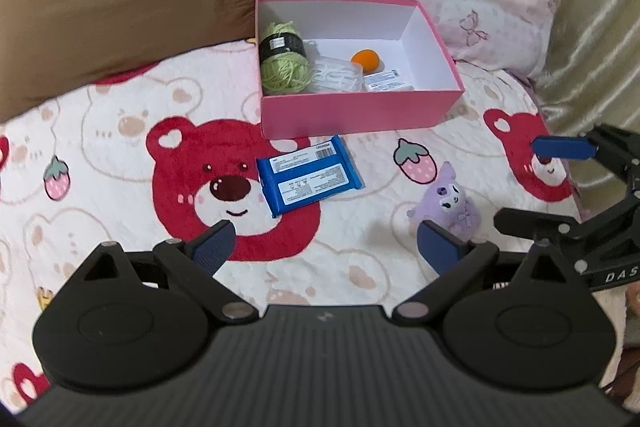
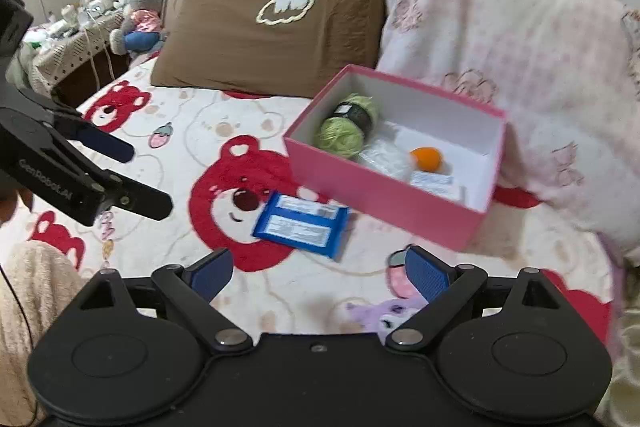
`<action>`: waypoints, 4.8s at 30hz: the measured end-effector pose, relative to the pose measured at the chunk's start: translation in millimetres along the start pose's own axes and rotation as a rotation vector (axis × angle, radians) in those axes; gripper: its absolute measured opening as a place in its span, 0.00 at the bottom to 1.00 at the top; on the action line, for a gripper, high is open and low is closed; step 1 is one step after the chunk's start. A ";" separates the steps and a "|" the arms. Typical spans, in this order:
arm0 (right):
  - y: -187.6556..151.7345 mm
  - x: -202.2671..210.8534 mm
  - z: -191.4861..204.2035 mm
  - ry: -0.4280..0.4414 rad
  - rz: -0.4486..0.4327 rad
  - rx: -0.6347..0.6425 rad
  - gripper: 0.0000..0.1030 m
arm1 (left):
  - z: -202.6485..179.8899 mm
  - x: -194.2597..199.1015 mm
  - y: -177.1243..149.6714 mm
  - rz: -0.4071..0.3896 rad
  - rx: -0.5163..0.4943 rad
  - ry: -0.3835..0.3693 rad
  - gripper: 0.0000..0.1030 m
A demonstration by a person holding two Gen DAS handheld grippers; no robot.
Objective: Organize objects
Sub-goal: 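Withdraw the left gripper from the box toward the blue wipes pack, then move the open left gripper down onto the blue wet-wipes pack, then close the left gripper on the blue wet-wipes pack, then lift the wipes pack with the left gripper toward the pink box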
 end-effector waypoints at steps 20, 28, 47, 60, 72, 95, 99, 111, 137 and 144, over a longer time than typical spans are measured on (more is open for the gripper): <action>18.6 -87.9 -49.2 0.109 -0.059 -0.304 0.92 | 23.0 -82.4 -1.8 -0.157 0.047 -0.004 0.95; 19.5 -133.7 -43.7 0.138 0.019 -0.329 0.92 | 32.8 -122.2 -11.0 -0.189 0.079 -0.031 0.93; -26.9 -204.4 -71.1 0.180 0.042 -0.485 0.91 | 67.3 -186.4 -27.5 -0.219 0.178 -0.028 0.92; -34.4 -236.3 -69.9 0.177 0.104 -0.489 0.60 | 89.0 -214.7 -22.8 -0.182 0.308 -0.060 0.64; -35.5 -253.3 -60.6 0.158 0.084 -0.460 0.59 | 96.3 -226.6 -19.9 -0.177 0.359 -0.093 0.36; -33.5 -261.3 -40.9 0.126 0.129 -0.284 0.39 | 85.7 -234.7 -21.0 -0.127 0.350 -0.167 0.33; -34.0 -254.9 -25.9 0.109 0.123 -0.196 0.39 | 78.2 -230.9 -23.8 -0.140 0.325 -0.154 0.34; -34.0 -240.8 -17.3 0.128 0.129 -0.155 0.46 | 78.9 -220.5 -27.9 -0.113 0.380 -0.193 0.41; -39.2 -160.0 8.5 0.134 0.090 -0.060 0.80 | 41.6 -158.6 -50.6 -0.082 0.402 -0.284 0.41; -35.2 -138.0 18.5 0.088 0.076 -0.057 0.81 | 23.6 -130.5 -51.6 -0.072 0.332 -0.238 0.41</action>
Point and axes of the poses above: each gripper's, at about its wrist camera, not at the fingertips, and x roughly against the way its jaws point, z to its left, y to its top, the point moved 1 cm from there along -x, roughly the way its jaws point, and after that the axes turned 8 degrees about x, right-handed, at the moved point
